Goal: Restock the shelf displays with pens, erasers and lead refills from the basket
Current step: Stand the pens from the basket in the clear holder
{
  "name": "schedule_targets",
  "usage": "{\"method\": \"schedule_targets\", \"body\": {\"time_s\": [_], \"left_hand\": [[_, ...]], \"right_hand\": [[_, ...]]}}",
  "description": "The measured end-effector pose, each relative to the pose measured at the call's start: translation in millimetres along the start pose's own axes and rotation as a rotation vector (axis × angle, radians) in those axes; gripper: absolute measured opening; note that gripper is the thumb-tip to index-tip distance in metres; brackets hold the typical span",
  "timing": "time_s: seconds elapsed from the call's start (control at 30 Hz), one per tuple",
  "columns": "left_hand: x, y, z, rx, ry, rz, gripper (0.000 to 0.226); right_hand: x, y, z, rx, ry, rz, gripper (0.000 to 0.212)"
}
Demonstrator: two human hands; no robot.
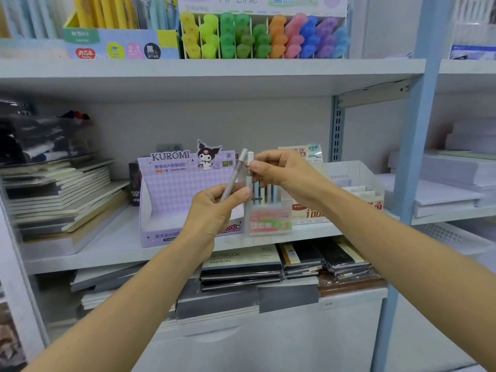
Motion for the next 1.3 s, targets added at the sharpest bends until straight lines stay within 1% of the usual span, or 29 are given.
{"method": "schedule_targets", "body": {"time_s": [0.13,0.2,0.3,0.33,0.4,0.5,0.57,0.7,0.83,0.97,1.07,1.2,1.3], "left_hand": [[-5,0,-1,-0.009,0.013,-0.034,0.023],[-7,-2,-2,0.001,0.014,-0.034,0.024],[-8,-5,-3,-0.001,0.015,-0.008,0.032],[-7,-4,-3,-0.003,0.011,-0.011,0.030],[-6,-1,-5,0.003,-0.003,-0.011,0.018],[-7,7,-8,0.048,-0.027,-0.004,0.020],[-8,11,-9,0.066,-0.037,-0.022,0.019],[-12,14,-10,0.058,-0.040,-0.031,0.018],[-15,14,-9,0.016,-0.020,-0.017,0.019],[-17,18,-9,-0.010,-0.023,-0.003,0.021],[-19,20,-11,-0.021,-0.017,0.000,0.022],[-24,20,-13,-0.033,-0.011,-0.003,0.022],[-24,21,-13,-0.031,-0.011,-0.003,0.022]], "right_hand": [[2,3,0,0.032,-0.041,-0.111,0.025],[3,2,1,0.052,-0.041,-0.134,0.026],[0,4,-1,0.093,-0.011,-0.085,0.016],[-2,6,-3,0.113,-0.003,-0.071,0.013],[-8,16,-10,0.215,0.012,-0.068,0.009],[-14,39,-21,0.417,0.059,-0.017,0.009],[-7,46,-25,0.463,0.062,0.086,0.011],[20,33,-28,0.412,0.031,0.287,0.017],[37,21,-33,0.413,0.025,0.341,0.018],[44,18,-40,0.342,0.025,0.444,0.015],[45,20,-44,0.295,0.022,0.474,0.016],[51,14,-48,0.330,0.066,0.469,0.021],[59,8,-53,0.346,0.067,0.584,0.015]]}}
Point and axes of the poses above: each hand's wrist, its own z-axis away from the middle knuckle, its own y-axis out of the back of the hand, x = y × z, the point moved 1 cm from there along -z, towards the middle knuckle, and after that the axes turned 7 degrees about x, right-handed, at the moved point
